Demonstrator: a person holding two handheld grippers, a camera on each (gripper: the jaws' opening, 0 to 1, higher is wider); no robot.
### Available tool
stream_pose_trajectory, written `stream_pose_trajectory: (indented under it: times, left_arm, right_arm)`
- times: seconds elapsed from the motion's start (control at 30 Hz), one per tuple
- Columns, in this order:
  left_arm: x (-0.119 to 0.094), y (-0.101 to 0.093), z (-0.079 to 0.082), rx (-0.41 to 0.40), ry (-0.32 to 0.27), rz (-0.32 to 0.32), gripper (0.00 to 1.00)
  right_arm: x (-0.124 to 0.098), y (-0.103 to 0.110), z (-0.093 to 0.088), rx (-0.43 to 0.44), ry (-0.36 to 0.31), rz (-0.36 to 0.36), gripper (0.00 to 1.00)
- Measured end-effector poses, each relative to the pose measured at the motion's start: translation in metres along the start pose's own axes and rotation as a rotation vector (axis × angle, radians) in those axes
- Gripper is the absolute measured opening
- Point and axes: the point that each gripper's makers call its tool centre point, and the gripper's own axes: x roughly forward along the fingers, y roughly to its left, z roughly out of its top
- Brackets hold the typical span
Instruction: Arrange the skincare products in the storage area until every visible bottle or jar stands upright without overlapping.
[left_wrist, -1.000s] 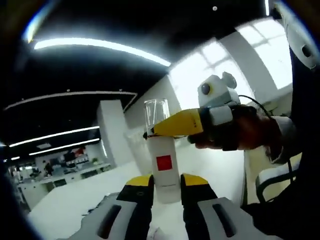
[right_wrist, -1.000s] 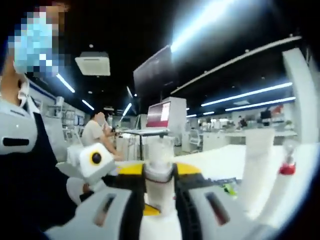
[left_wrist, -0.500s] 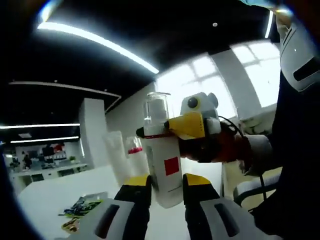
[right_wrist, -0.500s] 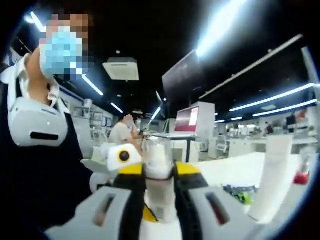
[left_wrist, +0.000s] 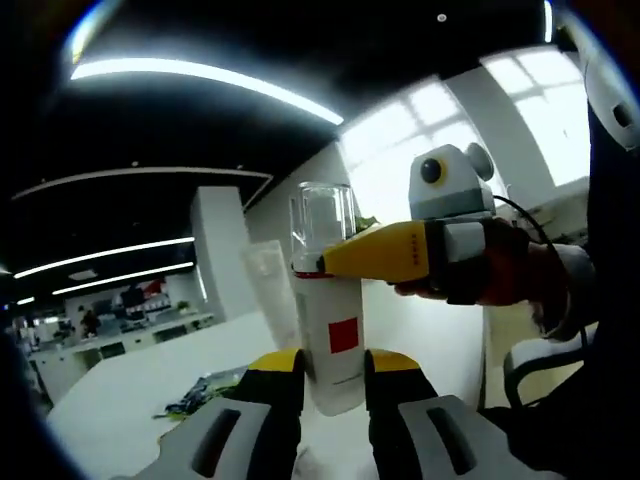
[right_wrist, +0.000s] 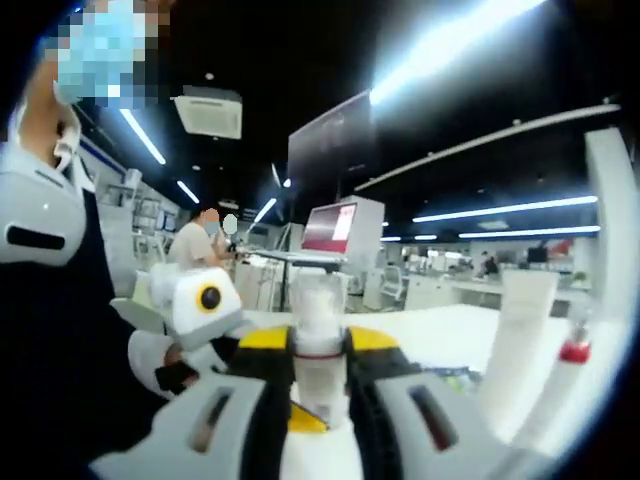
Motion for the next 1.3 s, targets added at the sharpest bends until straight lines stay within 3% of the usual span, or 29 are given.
stream_pose_trajectory:
  times: [0.37,0.53,0.7,0.87,1.0,1.13,1.3]
  left_arm:
    - [0.0,0.005,-0.002,-0.022,0.008,0.047,0.22]
    - [0.001,0.007,-0.006,-0.016,0.032,0.078,0.22]
    - [0.0,0.009,-0.009,-0.009,0.053,0.107,0.22]
    - [0.001,0.01,-0.011,0.003,0.068,0.135,0.22]
    - [0.001,0.012,-0.012,-0.005,0.075,0.159,0.22]
    - [0.0,0.014,-0.016,0.037,0.098,0.2,0.22]
    - [0.0,0.015,-0.016,0.014,0.089,0.181,0.22]
  right_arm:
    - [-0.001,-0.013,-0.006,0.123,-0.006,-0.121,0.18]
    - [0.007,-0.009,-0.011,0.047,0.011,-0.232,0.19]
    - [0.008,-0.01,-0.011,0.051,0.008,-0.307,0.19]
    - [0.008,-0.014,-0.014,0.071,0.049,-0.387,0.2]
    - [0.01,-0.015,-0.016,0.076,0.061,-0.427,0.21]
    - [0.013,-0.017,-0.021,0.074,0.081,-0.46,0.21]
    - [0.012,-0.019,-0.022,0.054,0.102,-0.436,0.21]
